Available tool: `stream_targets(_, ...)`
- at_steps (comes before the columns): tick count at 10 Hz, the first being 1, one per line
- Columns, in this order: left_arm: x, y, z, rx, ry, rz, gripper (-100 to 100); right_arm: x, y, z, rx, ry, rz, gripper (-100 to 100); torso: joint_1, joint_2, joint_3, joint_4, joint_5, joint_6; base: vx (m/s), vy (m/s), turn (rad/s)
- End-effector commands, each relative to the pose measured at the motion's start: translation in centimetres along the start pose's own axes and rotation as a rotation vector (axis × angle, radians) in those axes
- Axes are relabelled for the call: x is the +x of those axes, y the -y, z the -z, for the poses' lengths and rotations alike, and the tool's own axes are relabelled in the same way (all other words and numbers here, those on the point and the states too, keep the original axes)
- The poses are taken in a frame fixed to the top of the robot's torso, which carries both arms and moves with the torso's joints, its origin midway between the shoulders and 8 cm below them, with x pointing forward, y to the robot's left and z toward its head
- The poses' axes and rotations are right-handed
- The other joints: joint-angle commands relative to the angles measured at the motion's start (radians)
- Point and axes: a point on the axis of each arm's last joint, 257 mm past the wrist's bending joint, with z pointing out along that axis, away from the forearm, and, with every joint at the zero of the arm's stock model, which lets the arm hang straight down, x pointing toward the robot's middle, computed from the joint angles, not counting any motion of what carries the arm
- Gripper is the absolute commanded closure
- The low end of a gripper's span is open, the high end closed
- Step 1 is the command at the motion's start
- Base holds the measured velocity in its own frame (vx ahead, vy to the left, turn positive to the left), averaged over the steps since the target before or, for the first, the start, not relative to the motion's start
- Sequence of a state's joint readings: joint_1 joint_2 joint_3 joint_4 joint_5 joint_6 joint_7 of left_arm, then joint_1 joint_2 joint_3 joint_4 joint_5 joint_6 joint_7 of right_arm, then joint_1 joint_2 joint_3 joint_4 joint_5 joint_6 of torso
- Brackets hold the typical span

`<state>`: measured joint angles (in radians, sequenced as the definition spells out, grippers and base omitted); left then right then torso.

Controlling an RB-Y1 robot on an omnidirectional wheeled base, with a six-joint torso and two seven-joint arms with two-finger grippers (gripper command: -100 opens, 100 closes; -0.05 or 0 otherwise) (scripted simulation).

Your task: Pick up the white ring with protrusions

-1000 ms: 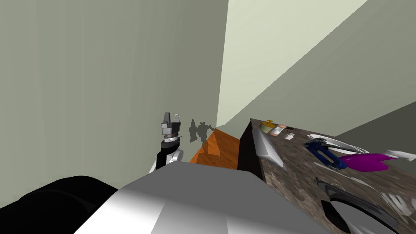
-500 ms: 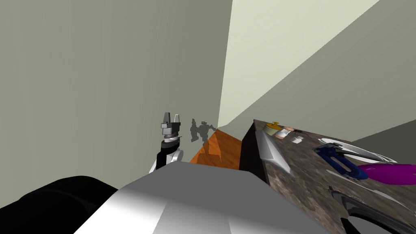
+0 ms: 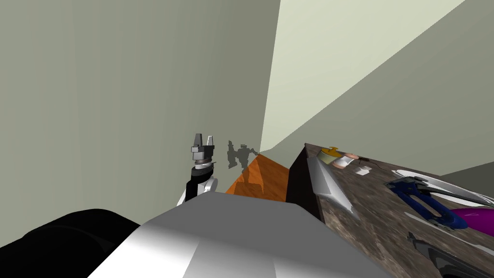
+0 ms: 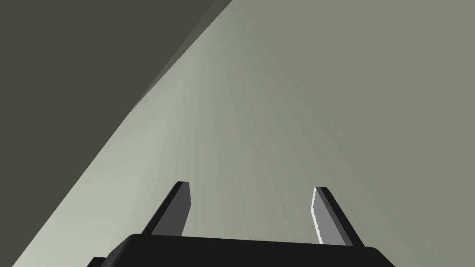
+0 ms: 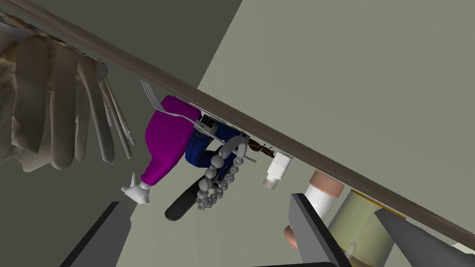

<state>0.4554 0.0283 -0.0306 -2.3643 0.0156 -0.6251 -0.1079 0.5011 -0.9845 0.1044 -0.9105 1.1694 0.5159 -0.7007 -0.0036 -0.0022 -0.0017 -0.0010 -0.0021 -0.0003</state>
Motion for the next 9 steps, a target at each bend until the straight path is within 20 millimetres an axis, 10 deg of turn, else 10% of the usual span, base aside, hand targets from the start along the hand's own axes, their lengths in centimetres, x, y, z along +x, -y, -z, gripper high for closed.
stream_targets(1, 0.00, 0.00, 0.00, 0.000, 0.000, 0.000, 0, 0.07, 0.41, -0.07, 0.002, 0.001, -0.023, -100, 0.000, 0.000, 0.000, 0.000, 0.000, 0.000, 0.013, -0.001, -0.008)
stream_targets(3, 0.00, 0.00, 0.00, 0.000, 0.000, 0.000, 0, 0.07, 0.42, -0.04, 0.002, 0.001, -0.034, -100, 0.000, 0.001, 0.001, 0.000, 0.000, 0.000, 0.000, 0.000, -0.010)
stream_targets(4, 0.00, 0.00, 0.00, 0.000, 0.000, 0.000, 0, 0.07, 0.42, -0.04, 0.002, 0.001, -0.040, 100, 0.000, 0.001, 0.001, 0.000, 0.000, 0.000, 0.000, 0.000, 0.000)
stream_targets(8, 0.00, 0.00, 0.00, 0.000, 0.000, 0.000, 0, 0.05, 0.48, -0.06, 0.003, 0.001, -0.039, 100, -0.002, 0.002, 0.001, 0.001, -0.002, 0.000, 0.000, 0.000, 0.000)
stream_targets(9, 0.00, 0.00, 0.00, 0.000, 0.000, 0.000, 0, 0.04, 0.47, -0.06, 0.003, 0.001, -0.039, 0, -0.002, 0.002, 0.001, 0.001, -0.002, 0.000, 0.000, 0.000, 0.000)
